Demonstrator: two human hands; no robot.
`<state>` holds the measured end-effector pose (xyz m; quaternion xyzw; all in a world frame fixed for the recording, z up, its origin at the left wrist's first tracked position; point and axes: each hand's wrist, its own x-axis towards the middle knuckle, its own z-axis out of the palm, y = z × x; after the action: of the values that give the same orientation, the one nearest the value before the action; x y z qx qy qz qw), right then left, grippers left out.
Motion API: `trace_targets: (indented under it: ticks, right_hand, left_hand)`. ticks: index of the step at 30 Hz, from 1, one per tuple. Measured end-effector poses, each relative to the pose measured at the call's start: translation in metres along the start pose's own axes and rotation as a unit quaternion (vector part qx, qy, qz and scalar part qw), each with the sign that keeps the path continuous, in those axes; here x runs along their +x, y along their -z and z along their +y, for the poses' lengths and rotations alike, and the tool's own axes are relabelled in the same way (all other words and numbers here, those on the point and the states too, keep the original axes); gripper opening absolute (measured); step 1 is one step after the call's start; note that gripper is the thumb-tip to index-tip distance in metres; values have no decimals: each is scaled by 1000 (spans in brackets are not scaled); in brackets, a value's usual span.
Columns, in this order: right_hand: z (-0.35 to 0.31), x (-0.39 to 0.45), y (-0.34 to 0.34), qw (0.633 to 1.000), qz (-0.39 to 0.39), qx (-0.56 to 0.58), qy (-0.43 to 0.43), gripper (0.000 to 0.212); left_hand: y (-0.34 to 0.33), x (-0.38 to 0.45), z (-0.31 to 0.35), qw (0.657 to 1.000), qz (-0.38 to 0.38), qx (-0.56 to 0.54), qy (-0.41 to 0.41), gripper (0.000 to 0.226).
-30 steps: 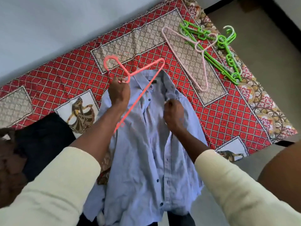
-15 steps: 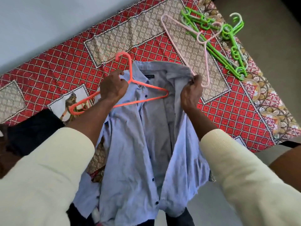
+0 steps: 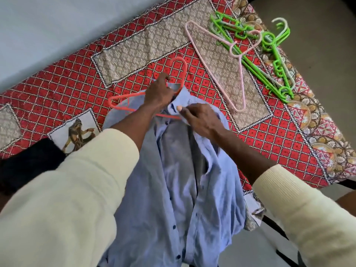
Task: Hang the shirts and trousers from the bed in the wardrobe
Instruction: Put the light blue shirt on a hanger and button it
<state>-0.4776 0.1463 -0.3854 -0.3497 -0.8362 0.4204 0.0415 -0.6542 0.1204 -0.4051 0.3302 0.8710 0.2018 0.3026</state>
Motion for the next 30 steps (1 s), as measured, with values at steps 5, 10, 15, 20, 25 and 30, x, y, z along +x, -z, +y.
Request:
trace_targets:
  ticks: [5, 10, 15, 20, 25, 30]
  right_hand:
    - [24, 36, -13, 973, 186, 107, -87, 30]
    - [26, 72, -19, 988, 56, 41, -141, 23]
    - [51, 79, -18, 946, 125, 237, -184, 29]
    - [53, 86, -10, 913, 138, 328, -202, 25]
    - [61, 92, -17, 908, 149, 338, -197, 36]
    - [60, 90, -21, 916, 146, 323, -188, 38]
  left_hand:
    - [-6, 25, -9, 995, -24, -93, 12, 35]
    - [-16, 34, -8, 992, -52, -109, -31, 32]
    - [-10, 2, -36, 960, 231, -12, -157, 19]
    - [-40, -28, -71, 994, 50, 92, -18, 27]
    - [-63, -31, -41, 978, 124, 76, 148, 81]
    - [-77, -31, -32, 977, 79, 156, 121, 70]
